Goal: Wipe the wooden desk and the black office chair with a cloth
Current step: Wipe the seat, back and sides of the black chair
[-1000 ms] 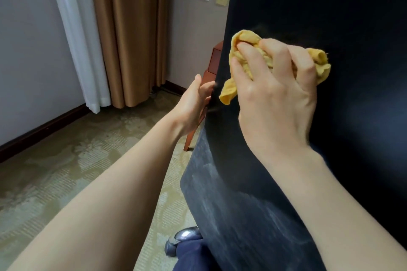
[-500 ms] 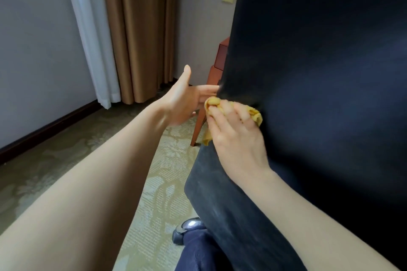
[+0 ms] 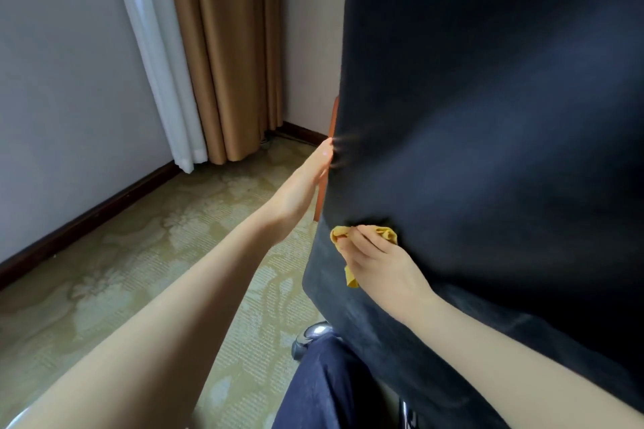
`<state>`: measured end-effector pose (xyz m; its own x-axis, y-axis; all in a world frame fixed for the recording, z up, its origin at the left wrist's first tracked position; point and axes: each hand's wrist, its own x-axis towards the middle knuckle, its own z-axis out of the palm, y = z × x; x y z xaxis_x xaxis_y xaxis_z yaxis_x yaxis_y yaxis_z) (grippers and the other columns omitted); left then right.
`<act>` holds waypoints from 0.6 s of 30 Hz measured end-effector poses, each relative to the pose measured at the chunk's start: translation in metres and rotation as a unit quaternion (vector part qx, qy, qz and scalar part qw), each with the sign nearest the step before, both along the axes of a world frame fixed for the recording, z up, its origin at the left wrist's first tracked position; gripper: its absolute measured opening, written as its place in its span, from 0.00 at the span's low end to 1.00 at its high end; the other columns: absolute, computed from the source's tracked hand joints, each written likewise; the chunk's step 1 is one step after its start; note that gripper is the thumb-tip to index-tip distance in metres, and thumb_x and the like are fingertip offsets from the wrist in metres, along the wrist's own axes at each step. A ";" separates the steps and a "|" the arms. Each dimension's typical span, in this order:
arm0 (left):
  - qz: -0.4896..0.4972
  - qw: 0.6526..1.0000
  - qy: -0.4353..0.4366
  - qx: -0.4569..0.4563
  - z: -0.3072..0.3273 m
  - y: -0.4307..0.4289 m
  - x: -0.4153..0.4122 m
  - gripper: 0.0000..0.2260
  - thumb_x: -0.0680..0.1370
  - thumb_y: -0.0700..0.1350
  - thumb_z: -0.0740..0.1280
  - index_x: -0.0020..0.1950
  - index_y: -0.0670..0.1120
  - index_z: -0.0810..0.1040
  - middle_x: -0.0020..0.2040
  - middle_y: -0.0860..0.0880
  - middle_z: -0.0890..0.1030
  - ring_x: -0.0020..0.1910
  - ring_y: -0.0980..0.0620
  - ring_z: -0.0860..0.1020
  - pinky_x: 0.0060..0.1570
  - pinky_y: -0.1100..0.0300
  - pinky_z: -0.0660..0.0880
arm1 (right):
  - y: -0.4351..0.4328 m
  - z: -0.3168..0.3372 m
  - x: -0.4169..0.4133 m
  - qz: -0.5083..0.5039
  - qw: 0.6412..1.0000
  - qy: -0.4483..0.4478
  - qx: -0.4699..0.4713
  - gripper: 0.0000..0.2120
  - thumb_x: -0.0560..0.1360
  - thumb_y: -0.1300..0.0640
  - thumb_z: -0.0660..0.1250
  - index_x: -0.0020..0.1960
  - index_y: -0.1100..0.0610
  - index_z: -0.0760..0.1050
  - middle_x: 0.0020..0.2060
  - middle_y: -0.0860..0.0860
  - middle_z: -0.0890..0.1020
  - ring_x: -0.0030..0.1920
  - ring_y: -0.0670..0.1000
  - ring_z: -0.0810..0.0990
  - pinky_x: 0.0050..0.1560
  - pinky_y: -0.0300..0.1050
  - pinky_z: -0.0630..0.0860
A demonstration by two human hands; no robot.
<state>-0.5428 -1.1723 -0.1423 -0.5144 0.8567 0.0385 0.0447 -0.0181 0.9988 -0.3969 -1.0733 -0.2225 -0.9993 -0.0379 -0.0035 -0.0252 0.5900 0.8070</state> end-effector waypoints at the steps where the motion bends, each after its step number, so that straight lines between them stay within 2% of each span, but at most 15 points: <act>1: 0.012 1.000 0.009 -0.003 0.001 -0.002 0.005 0.22 0.82 0.56 0.49 0.76 0.56 0.54 0.73 0.62 0.58 0.72 0.62 0.58 0.64 0.65 0.52 | 0.001 0.003 0.014 0.017 1.000 0.016 -0.013 0.21 0.71 0.48 0.68 0.63 0.54 0.78 0.65 0.49 0.75 0.68 0.53 0.70 0.72 0.49 0.58; 3: 0.036 0.999 0.030 -0.013 0.003 -0.006 0.017 0.23 0.83 0.54 0.50 0.77 0.53 0.51 0.76 0.57 0.54 0.71 0.64 0.56 0.61 0.70 0.53 | 0.004 0.009 0.042 0.060 0.994 0.066 -0.062 0.20 0.66 0.50 0.73 0.57 0.54 0.82 0.59 0.48 0.80 0.62 0.51 0.77 0.68 0.47 0.66; 4: 0.049 0.998 0.039 -0.017 0.001 -0.007 0.021 0.23 0.83 0.53 0.51 0.77 0.53 0.50 0.77 0.56 0.54 0.70 0.65 0.56 0.61 0.70 0.54 | 0.007 0.012 0.054 0.079 0.990 0.091 -0.071 0.19 0.66 0.53 0.73 0.57 0.55 0.82 0.59 0.49 0.81 0.61 0.51 0.78 0.67 0.47 0.67; 6: 0.072 0.996 0.044 -0.029 -0.003 -0.013 0.033 0.23 0.83 0.53 0.52 0.77 0.54 0.52 0.77 0.56 0.54 0.73 0.59 0.55 0.65 0.63 0.54 | 0.010 0.023 0.083 0.087 0.986 0.124 -0.072 0.21 0.68 0.58 0.70 0.61 0.56 0.79 0.59 0.50 0.80 0.60 0.51 0.78 0.64 0.47 0.71; 8: 0.086 0.995 0.031 -0.034 -0.010 -0.020 0.046 0.23 0.82 0.54 0.53 0.77 0.55 0.53 0.77 0.56 0.55 0.75 0.55 0.54 0.64 0.61 0.55 | 0.012 0.034 0.109 0.084 0.985 0.133 -0.069 0.25 0.66 0.59 0.73 0.62 0.56 0.78 0.60 0.50 0.80 0.61 0.52 0.78 0.62 0.48 0.73; 10: 0.089 0.995 0.022 -0.031 -0.016 -0.024 0.057 0.23 0.82 0.53 0.54 0.77 0.55 0.54 0.77 0.56 0.56 0.75 0.55 0.54 0.64 0.61 0.55 | 0.015 0.047 0.130 0.084 0.981 0.162 -0.066 0.24 0.66 0.63 0.73 0.62 0.56 0.78 0.59 0.50 0.80 0.60 0.52 0.79 0.64 0.49 0.71; 12: 0.082 0.996 0.013 -0.023 -0.021 -0.026 0.071 0.23 0.82 0.52 0.55 0.77 0.55 0.54 0.77 0.56 0.56 0.75 0.56 0.54 0.64 0.62 0.54 | 0.017 0.062 0.145 0.095 0.973 0.206 -0.051 0.19 0.72 0.66 0.68 0.62 0.56 0.78 0.59 0.50 0.81 0.59 0.52 0.79 0.64 0.49 0.66; 14: 0.075 0.997 0.002 -0.016 -0.026 -0.027 0.084 0.23 0.82 0.49 0.56 0.77 0.54 0.55 0.77 0.56 0.56 0.75 0.57 0.54 0.62 0.64 0.54 | 0.016 0.078 0.151 0.103 0.963 0.248 -0.038 0.16 0.76 0.65 0.62 0.61 0.56 0.79 0.59 0.50 0.81 0.59 0.52 0.80 0.63 0.49 0.66; 18: 0.069 0.997 -0.004 -0.021 -0.038 -0.025 0.109 0.23 0.82 0.45 0.58 0.76 0.53 0.57 0.76 0.55 0.58 0.74 0.58 0.57 0.64 0.66 0.55 | 0.015 0.107 0.145 0.110 0.937 0.332 0.004 0.16 0.78 0.66 0.62 0.61 0.54 0.79 0.60 0.48 0.80 0.60 0.53 0.77 0.60 0.48 0.67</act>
